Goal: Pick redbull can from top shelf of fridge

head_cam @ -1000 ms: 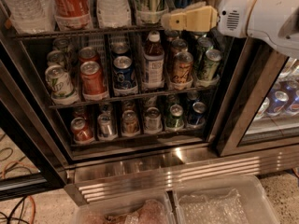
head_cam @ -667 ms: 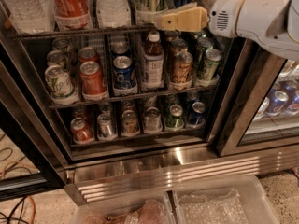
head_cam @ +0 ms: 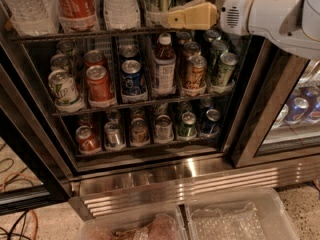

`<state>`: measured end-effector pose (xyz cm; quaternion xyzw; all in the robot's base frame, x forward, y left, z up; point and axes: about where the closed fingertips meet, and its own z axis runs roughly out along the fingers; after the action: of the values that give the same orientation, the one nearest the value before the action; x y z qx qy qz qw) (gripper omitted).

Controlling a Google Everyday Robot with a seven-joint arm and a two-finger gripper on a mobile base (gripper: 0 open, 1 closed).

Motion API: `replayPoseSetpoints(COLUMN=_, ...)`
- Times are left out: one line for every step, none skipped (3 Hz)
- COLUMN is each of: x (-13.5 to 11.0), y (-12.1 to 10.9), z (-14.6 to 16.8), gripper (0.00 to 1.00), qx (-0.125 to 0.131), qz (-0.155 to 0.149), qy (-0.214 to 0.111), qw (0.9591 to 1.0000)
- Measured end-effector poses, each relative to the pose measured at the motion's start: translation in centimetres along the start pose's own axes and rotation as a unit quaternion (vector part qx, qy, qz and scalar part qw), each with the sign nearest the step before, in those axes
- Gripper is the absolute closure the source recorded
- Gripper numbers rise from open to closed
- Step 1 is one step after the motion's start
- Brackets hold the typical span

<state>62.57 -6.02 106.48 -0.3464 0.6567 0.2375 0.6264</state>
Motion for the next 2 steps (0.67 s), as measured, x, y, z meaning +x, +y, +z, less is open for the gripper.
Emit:
replayPoseSetpoints(x=-0.33, y=-0.31, z=0.38, gripper=0.00, qx=-0.007, qz=0.005, qy=-0.008, qw=0.9999)
replayPoseSetpoints(x=-0.34, y=-0.32, z=0.38, gripper=0.18, qx=-0.007, qz=0.005, qy=-0.008, qw=0.9999)
